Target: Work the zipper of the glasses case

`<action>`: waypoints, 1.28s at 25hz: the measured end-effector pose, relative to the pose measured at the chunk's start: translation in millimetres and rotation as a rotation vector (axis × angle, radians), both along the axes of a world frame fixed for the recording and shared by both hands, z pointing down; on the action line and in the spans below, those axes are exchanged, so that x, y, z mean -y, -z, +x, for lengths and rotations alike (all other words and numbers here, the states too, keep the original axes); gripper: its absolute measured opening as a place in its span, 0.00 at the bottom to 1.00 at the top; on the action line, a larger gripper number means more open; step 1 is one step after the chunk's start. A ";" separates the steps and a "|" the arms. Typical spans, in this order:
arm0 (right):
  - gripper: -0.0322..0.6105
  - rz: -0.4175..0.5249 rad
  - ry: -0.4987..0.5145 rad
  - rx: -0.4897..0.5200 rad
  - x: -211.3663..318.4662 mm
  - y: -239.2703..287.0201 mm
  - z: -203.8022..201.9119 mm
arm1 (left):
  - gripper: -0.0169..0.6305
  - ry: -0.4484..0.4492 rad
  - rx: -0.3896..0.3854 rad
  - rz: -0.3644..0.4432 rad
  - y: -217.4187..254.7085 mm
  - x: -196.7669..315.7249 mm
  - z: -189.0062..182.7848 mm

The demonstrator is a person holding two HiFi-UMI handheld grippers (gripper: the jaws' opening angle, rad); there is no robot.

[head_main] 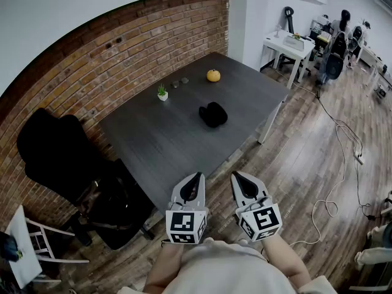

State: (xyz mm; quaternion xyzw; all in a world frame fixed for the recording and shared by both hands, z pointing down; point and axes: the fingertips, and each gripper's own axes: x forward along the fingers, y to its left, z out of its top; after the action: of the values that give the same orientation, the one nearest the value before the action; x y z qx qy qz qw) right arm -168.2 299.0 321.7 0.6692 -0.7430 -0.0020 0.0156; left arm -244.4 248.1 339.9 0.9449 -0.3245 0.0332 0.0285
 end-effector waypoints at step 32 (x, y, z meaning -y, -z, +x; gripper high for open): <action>0.74 -0.042 -0.039 0.056 49.8 -31.1 14.5 | 0.62 0.006 -0.015 0.002 -22.1 66.7 -12.0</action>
State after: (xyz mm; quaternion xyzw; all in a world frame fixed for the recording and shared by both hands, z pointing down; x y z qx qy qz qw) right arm -153.6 249.2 352.8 0.6827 -0.7300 0.0326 0.0086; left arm -256.4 181.4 362.0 0.9442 -0.3269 0.0258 0.0299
